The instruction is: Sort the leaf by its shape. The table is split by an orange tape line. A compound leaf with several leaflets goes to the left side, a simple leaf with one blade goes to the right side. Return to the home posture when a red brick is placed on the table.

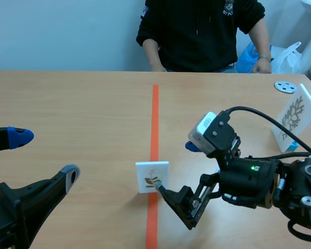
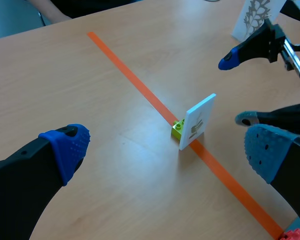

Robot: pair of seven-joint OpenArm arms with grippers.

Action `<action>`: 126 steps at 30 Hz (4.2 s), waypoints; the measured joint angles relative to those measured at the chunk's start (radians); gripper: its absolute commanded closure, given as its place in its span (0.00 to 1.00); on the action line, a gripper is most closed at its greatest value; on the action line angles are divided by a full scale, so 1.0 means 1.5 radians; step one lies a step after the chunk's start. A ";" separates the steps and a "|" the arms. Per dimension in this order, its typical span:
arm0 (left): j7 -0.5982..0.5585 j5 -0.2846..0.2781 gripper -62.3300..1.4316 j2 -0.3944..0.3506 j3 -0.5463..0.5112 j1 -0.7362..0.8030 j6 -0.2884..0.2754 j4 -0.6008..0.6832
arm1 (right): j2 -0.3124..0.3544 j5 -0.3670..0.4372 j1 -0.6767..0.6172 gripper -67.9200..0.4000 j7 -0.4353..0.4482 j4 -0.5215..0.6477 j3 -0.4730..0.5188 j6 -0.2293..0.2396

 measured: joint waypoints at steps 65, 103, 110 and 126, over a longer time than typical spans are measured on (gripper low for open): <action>-0.005 0.000 0.00 0.000 0.000 0.000 0.000 0.000 | -0.108 0.045 -0.082 0.97 0.001 0.093 0.242 -0.094; -0.006 0.000 0.00 0.000 0.000 0.000 0.000 0.000 | -0.112 0.091 0.026 0.80 0.027 -0.244 0.387 -0.313; -0.006 0.000 0.00 0.000 0.000 0.000 0.000 0.000 | -0.111 0.091 0.026 0.59 0.028 -0.244 0.404 -0.313; -0.007 0.000 0.00 0.000 0.000 -0.007 0.000 0.000 | -0.111 0.114 -0.038 0.11 0.016 -0.014 0.454 -0.222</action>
